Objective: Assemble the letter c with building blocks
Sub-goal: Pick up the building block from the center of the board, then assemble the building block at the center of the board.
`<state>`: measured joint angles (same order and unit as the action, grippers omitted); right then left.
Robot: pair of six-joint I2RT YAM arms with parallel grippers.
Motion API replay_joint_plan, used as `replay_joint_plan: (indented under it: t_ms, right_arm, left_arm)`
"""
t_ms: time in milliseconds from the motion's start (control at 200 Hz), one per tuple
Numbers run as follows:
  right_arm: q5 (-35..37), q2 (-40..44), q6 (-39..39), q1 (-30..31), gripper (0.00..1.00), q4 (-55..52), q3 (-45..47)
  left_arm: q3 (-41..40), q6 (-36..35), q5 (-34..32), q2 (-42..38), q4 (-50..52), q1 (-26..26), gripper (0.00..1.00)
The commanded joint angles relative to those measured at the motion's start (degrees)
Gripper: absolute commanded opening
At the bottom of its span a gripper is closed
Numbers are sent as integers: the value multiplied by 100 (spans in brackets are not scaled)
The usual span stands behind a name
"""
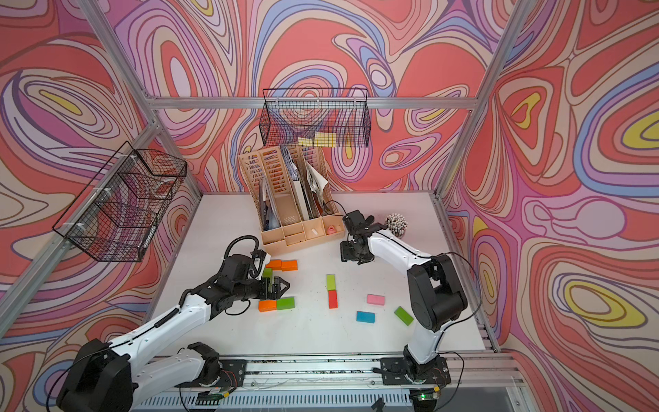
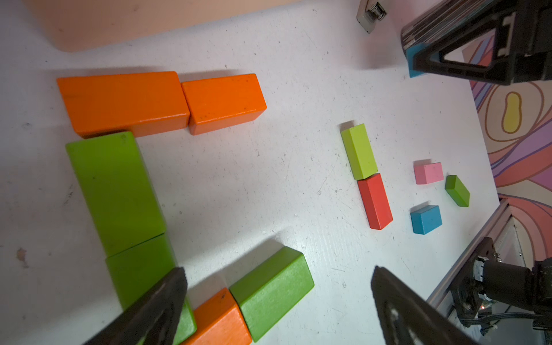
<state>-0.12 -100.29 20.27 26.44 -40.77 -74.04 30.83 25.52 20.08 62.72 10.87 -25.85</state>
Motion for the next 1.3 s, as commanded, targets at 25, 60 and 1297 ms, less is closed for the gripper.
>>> replay_joint_plan:
  t_ms: [25,60,1297]
  right_arm:
    - [287,-259,583,277,58,-137,-283]
    - [315,-276,694,330,58,-112,-310]
    - [575,-953,996,988,62,-203,-570]
  left_arm:
    - [-13,-56,-40,12,-77,-17,99]
    - [-15,-60,-33,7,-77,-22,100]
    - [-33,-30,48,-85,-77,-28,100]
